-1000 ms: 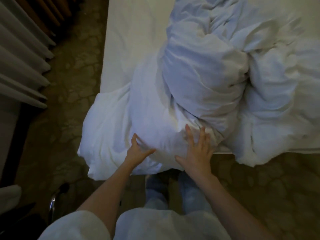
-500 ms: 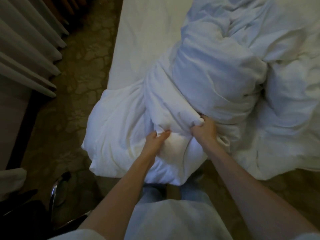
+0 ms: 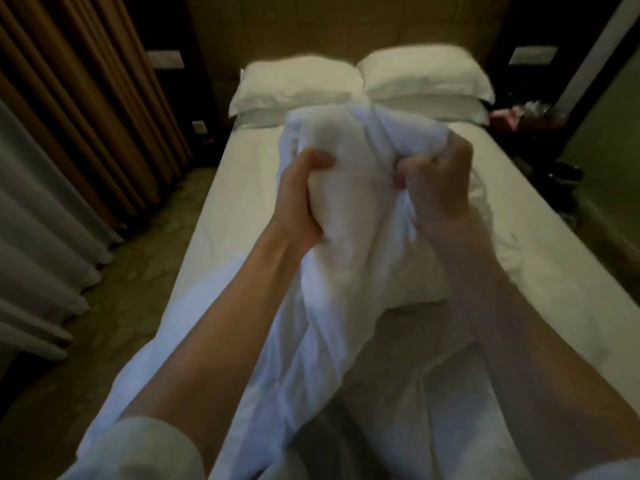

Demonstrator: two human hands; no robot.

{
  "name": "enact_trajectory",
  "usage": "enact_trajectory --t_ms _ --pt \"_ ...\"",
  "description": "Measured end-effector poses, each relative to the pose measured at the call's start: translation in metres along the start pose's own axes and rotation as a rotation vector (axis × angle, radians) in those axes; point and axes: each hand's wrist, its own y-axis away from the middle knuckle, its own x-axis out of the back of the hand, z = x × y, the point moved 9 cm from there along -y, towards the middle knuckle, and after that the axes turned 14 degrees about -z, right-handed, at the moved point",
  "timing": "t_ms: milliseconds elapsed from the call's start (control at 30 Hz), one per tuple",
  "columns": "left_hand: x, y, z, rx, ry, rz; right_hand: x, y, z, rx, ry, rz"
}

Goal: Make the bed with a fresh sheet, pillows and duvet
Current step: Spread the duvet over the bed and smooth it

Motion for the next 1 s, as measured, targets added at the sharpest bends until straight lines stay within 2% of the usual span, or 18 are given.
enact_trajectory --t_ms 67,167,267,333,400,433,533,600,667,733,767,867,900,1000 --pt "-0.055 -0.025 0.028 -0.070 0.003 -0.096 0.050 -0.030 -0.034 0.129 0.038 0.061" --pt "-0.119 -0.057 0.034 -0.091 0.010 -0.208 0.112 -0.051 -0.054 0.245 0.207 0.176" --pt "-0.151 -0.086 0.000 -0.018 0.037 -0.277 0.151 -0.061 -0.021 0.234 0.335 0.319" --pt "-0.150 -0.097 -0.034 0.037 -0.059 -0.295 0.153 -0.053 0.029 0.142 0.453 0.336" --pt "-0.132 -0.100 -0.077 0.102 -0.245 -0.295 0.135 -0.033 0.089 0.033 0.643 0.224" --pt "-0.109 -0.097 -0.107 0.168 -0.377 -0.274 0.121 -0.019 0.122 -0.045 0.724 0.108" --pt "-0.033 -0.063 -0.194 0.463 -0.764 -0.267 0.073 0.039 0.229 -0.320 0.957 -0.394" --pt "0.015 -0.023 -0.238 0.615 -0.872 -0.250 0.046 0.083 0.269 -0.396 1.032 -0.605" --pt "0.047 0.019 -0.259 0.698 -0.811 -0.178 0.020 0.111 0.281 -0.364 1.057 -0.667" --pt "0.060 0.044 -0.265 0.729 -0.690 -0.104 0.007 0.121 0.290 -0.394 1.044 -0.660" --pt "0.071 0.047 -0.263 0.714 -0.697 -0.030 0.004 0.122 0.291 -0.407 1.031 -0.653" --pt "0.104 0.040 -0.228 0.521 -0.731 0.312 0.007 0.121 0.287 -0.434 1.030 -0.641" --pt "0.106 0.034 -0.218 0.462 -0.715 0.357 0.009 0.121 0.285 -0.438 1.037 -0.626" --pt "0.082 0.012 -0.208 0.431 -0.601 0.292 0.011 0.127 0.279 -0.459 1.019 -0.576"
